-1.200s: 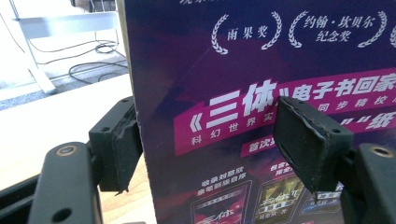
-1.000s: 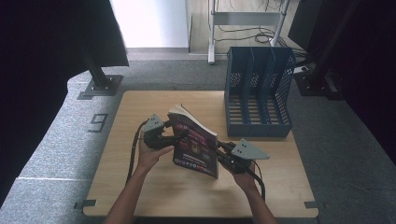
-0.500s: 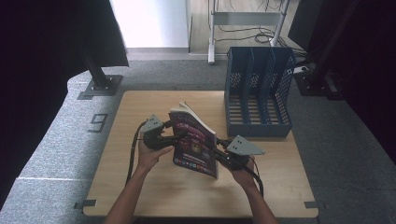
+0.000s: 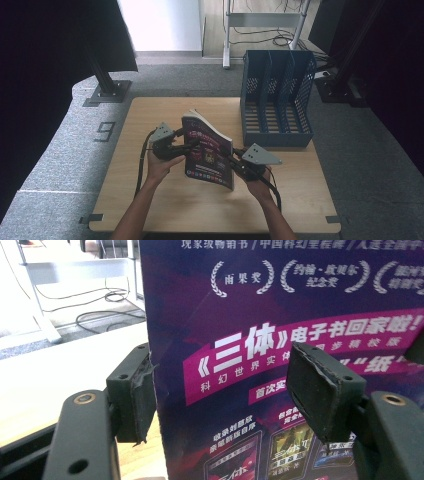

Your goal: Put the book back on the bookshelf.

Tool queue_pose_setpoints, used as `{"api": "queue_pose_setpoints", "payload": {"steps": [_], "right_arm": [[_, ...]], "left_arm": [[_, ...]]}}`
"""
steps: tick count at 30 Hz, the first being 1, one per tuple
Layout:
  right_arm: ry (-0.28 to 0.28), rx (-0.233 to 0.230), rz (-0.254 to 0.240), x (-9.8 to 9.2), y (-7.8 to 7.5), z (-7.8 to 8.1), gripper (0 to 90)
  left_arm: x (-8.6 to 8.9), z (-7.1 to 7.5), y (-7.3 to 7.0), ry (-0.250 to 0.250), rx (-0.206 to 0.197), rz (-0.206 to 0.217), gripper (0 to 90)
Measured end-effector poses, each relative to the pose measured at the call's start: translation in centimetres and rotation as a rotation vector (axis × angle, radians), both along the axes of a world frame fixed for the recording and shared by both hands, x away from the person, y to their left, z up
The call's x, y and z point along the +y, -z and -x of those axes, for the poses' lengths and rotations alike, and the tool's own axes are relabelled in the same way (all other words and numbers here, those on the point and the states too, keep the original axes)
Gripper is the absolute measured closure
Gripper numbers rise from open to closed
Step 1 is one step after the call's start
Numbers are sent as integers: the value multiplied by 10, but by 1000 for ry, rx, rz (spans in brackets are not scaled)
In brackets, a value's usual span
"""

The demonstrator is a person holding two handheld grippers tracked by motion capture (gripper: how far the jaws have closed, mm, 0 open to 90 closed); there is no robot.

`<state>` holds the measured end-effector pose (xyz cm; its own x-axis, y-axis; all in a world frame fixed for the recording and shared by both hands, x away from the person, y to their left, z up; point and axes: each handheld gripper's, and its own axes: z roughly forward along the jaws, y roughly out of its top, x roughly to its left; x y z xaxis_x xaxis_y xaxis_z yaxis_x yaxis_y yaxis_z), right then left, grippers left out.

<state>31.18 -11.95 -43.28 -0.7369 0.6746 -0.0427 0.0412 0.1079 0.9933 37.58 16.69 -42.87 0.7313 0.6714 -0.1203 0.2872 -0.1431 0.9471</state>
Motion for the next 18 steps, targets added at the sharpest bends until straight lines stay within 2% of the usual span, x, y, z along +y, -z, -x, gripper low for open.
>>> {"api": "queue_pose_setpoints", "payload": {"steps": [7,8,12,14,18], "right_arm": [[-17,-51,-3,5,-2,5,811],[-22,-74,-3,5,-3,7,811],[-30,-108,15,4,-3,11,809],[-28,-112,26,5,-3,11,808],[-45,-85,22,4,0,9,754]], "left_arm": [[5,1,-6,-3,-13,14,318],[6,3,-8,-1,-22,17,318],[6,5,-8,11,-21,13,317],[6,6,-7,12,-23,14,316],[5,7,-7,22,-28,31,325]]}}
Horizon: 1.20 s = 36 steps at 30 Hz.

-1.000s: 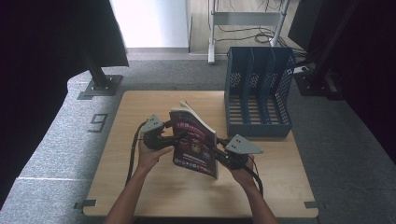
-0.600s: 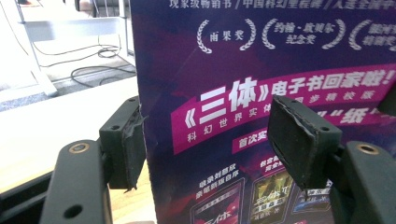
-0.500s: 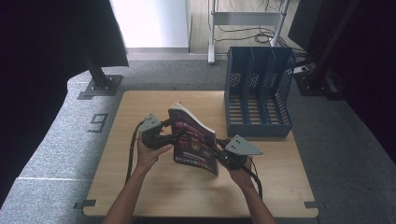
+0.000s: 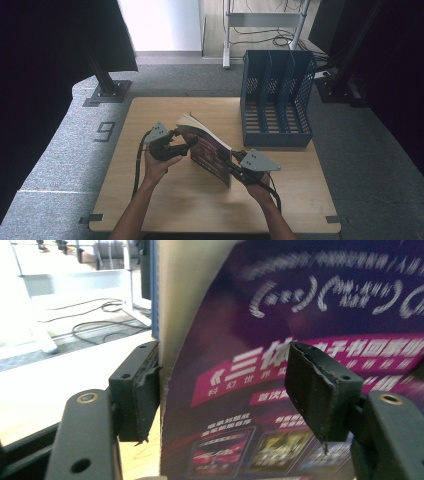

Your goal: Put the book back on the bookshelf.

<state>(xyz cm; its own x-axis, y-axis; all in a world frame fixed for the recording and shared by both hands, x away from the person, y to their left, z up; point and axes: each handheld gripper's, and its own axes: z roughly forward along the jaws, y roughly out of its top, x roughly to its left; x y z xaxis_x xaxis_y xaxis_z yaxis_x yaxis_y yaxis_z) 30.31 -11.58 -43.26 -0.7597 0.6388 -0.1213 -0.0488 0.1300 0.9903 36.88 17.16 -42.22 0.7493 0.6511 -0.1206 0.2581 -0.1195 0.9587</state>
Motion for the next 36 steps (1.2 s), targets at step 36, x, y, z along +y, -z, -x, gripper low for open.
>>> {"api": "queue_pose_setpoints", "payload": {"steps": [36], "right_arm": [[71,117,-14,20,-3,-28,813]], "left_arm": [[18,12,18,-65,54,-30,297]]}}
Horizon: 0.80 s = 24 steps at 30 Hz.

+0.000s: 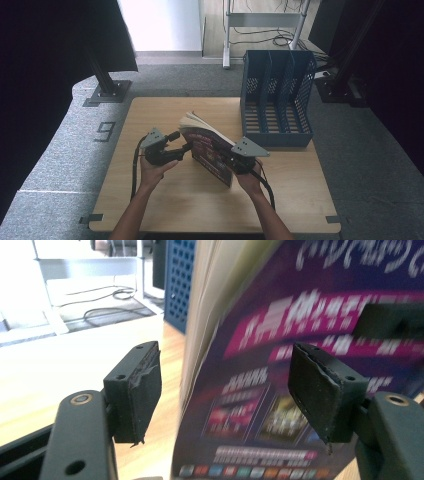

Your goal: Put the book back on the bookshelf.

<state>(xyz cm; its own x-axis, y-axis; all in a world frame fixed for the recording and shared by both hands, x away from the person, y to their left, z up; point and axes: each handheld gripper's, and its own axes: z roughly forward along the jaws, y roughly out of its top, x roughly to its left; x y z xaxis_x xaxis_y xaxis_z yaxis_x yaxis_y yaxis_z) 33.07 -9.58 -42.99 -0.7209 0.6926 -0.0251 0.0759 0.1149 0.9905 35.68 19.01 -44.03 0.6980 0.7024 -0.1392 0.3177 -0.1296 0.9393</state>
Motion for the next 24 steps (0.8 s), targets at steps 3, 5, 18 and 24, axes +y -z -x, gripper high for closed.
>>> {"api": "queue_pose_setpoints", "payload": {"steps": [3,5,18,24], "right_arm": [[9,6,-9,0,0,0,813],[12,7,-10,0,0,0,813],[44,13,-34,-3,-2,1,814],[54,-2,-52,-5,-3,3,814]], "left_arm": [[6,5,8,-13,21,-4,297],[7,6,11,-13,27,-6,297],[16,22,40,-24,53,-90,290],[15,25,47,-21,66,-104,288]]}}
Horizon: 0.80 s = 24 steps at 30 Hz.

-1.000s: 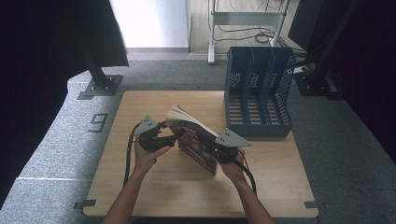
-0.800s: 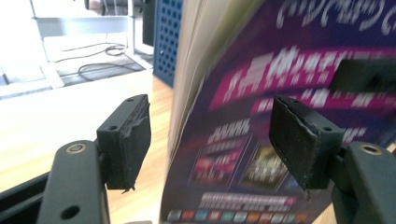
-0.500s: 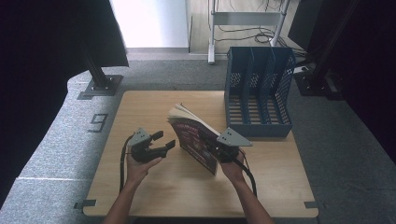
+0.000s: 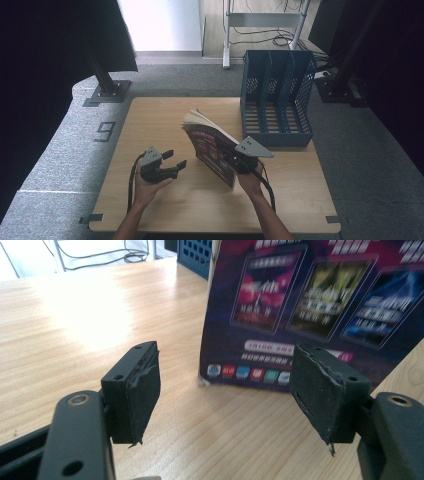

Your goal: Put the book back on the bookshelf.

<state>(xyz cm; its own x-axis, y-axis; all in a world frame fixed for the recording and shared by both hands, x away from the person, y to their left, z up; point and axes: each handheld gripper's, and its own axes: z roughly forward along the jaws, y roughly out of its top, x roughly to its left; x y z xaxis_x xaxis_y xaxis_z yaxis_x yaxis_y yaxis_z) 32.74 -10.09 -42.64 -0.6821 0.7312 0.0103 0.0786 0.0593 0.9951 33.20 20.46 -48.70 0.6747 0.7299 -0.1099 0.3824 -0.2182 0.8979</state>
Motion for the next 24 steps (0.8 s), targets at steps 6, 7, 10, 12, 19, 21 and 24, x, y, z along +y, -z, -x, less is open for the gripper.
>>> {"api": "queue_pose_setpoints", "payload": {"steps": [6,7,10,12,19,21,24], "right_arm": [[6,-9,-11,-3,-3,1,814],[6,-11,-13,-3,-4,2,814],[10,-12,-19,-6,-6,2,814],[14,-11,-21,-7,-7,2,814],[37,-22,-20,-12,-14,3,814],[40,-29,-21,-13,-16,3,814],[43,-31,-24,-14,-18,3,814]], "left_arm": [[-1,2,5,0,18,-10,286],[-1,3,6,1,23,-15,286],[1,3,6,-7,24,-11,286],[1,3,7,-9,25,-10,286],[7,5,5,-18,27,4,286],[8,5,5,-19,26,6,287],[9,5,5,-22,26,8,287]]}}
